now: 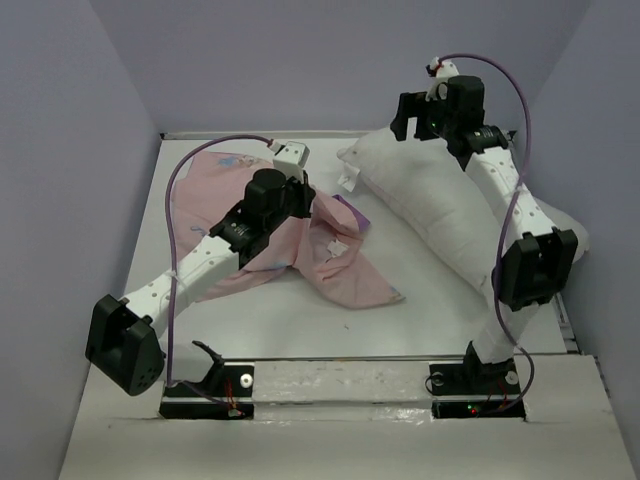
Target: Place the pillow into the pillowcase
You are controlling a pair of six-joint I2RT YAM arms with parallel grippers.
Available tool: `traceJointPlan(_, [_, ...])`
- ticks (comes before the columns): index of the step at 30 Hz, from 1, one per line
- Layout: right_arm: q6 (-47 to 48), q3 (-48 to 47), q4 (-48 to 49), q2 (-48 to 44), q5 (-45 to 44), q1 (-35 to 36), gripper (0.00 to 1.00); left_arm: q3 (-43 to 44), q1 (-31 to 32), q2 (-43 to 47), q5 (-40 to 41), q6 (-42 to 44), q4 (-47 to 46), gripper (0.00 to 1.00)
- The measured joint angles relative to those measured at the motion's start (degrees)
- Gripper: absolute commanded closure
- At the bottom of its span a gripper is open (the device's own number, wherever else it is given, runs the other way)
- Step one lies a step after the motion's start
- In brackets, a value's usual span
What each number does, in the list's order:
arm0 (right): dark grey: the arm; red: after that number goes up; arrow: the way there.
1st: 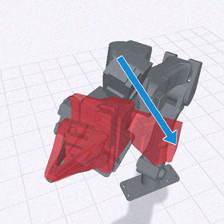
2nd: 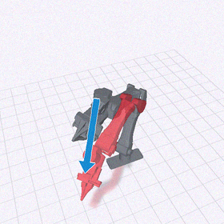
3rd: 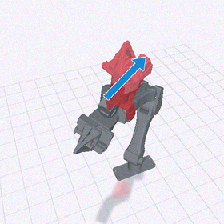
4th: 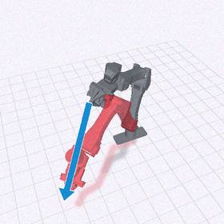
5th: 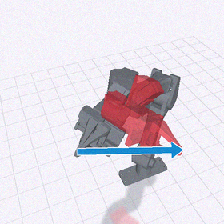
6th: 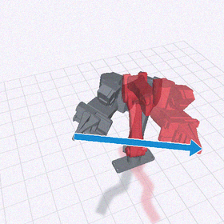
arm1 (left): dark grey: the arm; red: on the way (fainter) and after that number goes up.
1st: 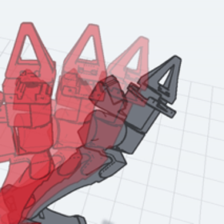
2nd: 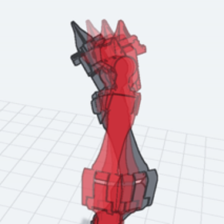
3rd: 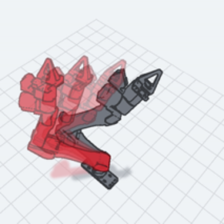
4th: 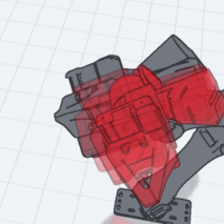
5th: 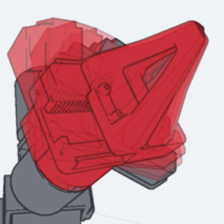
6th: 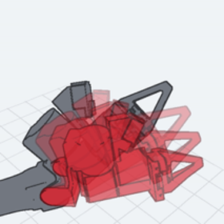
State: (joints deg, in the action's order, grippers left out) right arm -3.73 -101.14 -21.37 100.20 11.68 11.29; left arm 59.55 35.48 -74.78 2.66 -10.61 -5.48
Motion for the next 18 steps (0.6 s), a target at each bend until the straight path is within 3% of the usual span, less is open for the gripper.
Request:
traceJointPlan(4, [5.1,-13.7,-5.7,14.8,-6.7,0.0,0.01,0.0,-0.4,-0.1,-1.7,-0.1,-1.0,1.00])
traceJointPlan(5, [6.0,-16.8,-7.1,18.4,-7.3,0.0,0.06,0.0,-0.4,-0.1,-2.0,-0.1,-1.3,1.00])
traceJointPlan(7, [7.5,-22.6,-10.3,26.2,-7.4,0.0,0.49,0.0,-0.6,-0.2,-2.7,-0.1,-1.7,1.00])
traceJointPlan(8, [8.1,-26.6,-12.7,30.7,-7.5,0.0,0.97,0.0,-0.6,-0.2,-3.0,-0.1,-2.0,1.00])
traceJointPlan(10, [8.7,-31.6,-15.2,36.6,-6.4,-0.2,1.00,-0.1,-0.7,-0.2,-3.4,-0.1,-2.2,1.00])
traceJointPlan(13, [6.3,-32.6,-15.7,37.6,-3.7,-1.1,1.00,-0.3,-0.7,-0.2,-4.0,-0.1,-2.7,1.00])
traceJointPlan(15, [4.7,-28.2,-13.1,33.7,-2.8,-1.6,1.00,-0.7,-0.8,-0.2,-4.3,-0.1,-3.1,1.00])
traceJointPlan(18, [2.3,-13.9,-8.3,20.6,-1.6,-2.3,1.00,-1.1,-1.2,-0.2,-5.0,-0.3,-3.2,1.00])
